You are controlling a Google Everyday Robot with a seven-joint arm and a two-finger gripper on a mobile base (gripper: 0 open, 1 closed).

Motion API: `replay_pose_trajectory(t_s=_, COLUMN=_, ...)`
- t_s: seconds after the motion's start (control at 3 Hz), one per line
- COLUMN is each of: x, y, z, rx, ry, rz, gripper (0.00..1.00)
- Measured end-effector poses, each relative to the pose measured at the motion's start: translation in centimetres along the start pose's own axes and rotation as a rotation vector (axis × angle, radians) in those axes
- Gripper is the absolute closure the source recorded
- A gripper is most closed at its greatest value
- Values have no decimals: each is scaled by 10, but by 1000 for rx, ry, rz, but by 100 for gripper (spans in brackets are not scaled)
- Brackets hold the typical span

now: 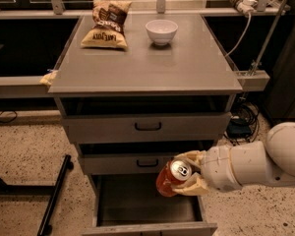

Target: Place coke can into bottom drawer

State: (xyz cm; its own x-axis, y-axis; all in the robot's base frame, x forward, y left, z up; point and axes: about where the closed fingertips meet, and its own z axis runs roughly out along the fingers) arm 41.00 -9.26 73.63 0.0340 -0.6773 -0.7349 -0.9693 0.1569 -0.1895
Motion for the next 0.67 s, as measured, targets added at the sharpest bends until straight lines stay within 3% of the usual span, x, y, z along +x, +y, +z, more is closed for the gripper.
replay_pose_trajectory(t_s=0.33, x=20, y=3, z=7, rx=2, ry=7, rz=-11, gripper=100)
replay_pose_trajectory(t_s=0.67, x=81, y=-3, z=50, rx=-1, ry=33, rz=-66, gripper=100)
